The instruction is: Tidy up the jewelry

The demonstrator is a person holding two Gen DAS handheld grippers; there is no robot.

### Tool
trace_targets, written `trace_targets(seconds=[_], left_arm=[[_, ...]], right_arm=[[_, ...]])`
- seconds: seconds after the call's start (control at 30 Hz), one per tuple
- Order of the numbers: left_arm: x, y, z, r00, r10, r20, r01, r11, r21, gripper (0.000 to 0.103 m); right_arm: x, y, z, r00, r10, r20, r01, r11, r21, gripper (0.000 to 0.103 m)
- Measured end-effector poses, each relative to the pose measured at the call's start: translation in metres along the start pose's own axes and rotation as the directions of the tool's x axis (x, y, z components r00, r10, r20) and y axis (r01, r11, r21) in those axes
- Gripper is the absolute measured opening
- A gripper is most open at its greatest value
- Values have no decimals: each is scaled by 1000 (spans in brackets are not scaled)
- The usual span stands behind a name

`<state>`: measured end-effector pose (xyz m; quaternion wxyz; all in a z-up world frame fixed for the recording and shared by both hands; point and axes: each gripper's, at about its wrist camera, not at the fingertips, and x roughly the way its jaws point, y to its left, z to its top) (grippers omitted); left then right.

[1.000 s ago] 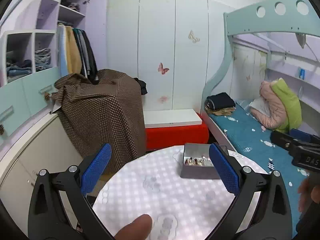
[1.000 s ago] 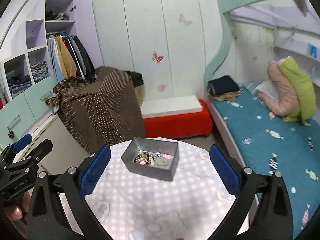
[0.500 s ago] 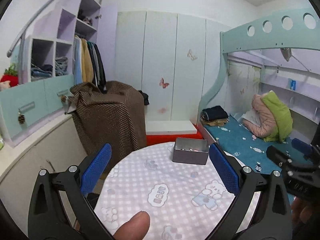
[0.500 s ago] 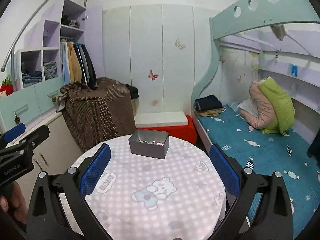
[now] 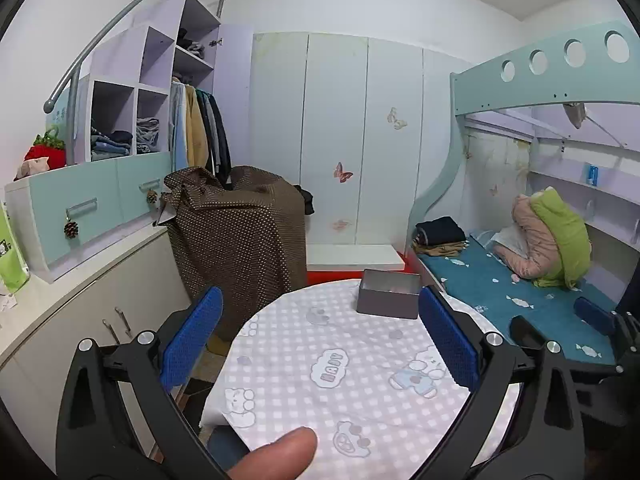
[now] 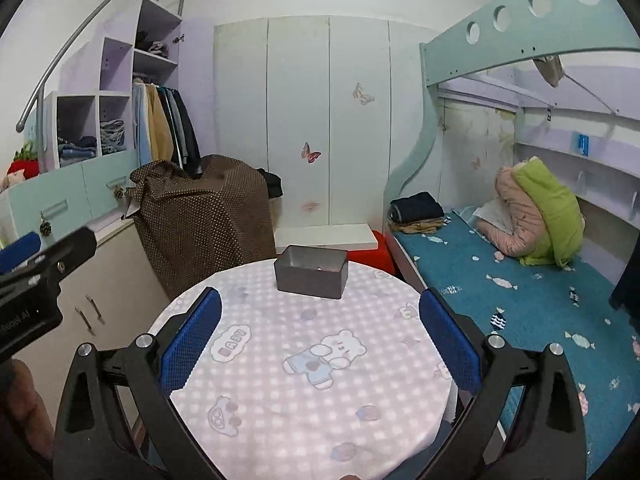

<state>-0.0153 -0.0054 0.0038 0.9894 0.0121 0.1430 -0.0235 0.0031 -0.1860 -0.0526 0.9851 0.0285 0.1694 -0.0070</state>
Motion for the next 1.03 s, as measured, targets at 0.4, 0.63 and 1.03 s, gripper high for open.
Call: trace_targets(seconds=[0.4, 0.63, 1.03], left_arm=[[-8, -3, 1, 999, 0, 38, -1, 1000, 7, 98], [-11, 2, 3, 999, -32, 42, 33, 999, -18, 98], [-9, 4, 5, 999, -9, 35, 10, 999, -33, 98]], right_arm=[[-13, -3, 5, 999, -26, 39, 25, 1000, 14, 95], [-13, 0, 4, 1000, -12, 28, 12, 1000, 10, 95], [-11, 2, 5, 1000, -3, 18, 2, 1000, 18, 95]])
